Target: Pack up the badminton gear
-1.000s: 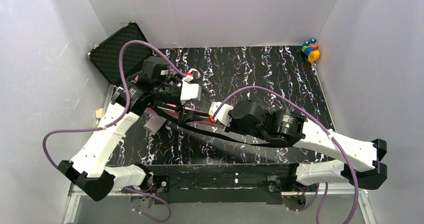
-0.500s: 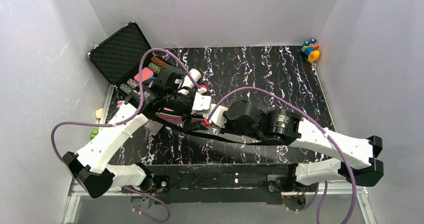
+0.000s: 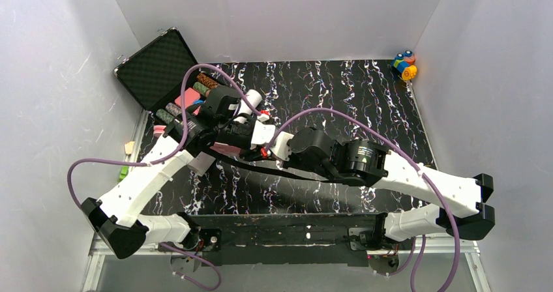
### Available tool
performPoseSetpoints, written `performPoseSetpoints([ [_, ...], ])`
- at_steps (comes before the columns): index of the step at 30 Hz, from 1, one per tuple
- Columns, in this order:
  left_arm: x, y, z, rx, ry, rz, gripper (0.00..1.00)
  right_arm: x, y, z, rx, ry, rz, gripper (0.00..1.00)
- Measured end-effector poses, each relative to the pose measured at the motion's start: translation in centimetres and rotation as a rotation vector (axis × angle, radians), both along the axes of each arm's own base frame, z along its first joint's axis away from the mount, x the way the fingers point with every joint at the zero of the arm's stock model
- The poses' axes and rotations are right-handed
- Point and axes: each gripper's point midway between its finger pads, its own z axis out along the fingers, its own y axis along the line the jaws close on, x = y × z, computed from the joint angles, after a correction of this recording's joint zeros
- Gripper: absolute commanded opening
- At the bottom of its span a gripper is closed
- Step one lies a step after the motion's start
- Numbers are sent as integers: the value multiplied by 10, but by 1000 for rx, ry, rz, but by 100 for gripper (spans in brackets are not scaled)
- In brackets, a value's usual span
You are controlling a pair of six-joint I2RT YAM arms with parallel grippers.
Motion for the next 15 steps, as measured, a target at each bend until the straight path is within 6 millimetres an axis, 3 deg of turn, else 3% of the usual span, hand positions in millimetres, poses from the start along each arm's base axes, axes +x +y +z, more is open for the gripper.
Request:
performPoseSetpoints([
  [2,0,0,1,-6,0,6,35,2,0,2,4,-9,-7,1],
  [7,1,-2,4,-21,-2,20,21,2,0,3,12,-11,-7,1],
  [9,1,-3,5,-24,0,21,21,2,0,4,18,-11,-8,1],
  [10,0,-3,5,-26,0,21,23,1,0,5,21,-12,-8,1],
  [13,0,-4,7,-34,0,23,44,-1,-1,7,31,-8,3,1],
  [15,-1,-5,8,-46,-10,19,53,-4,-1,7,48,-1,21,1],
])
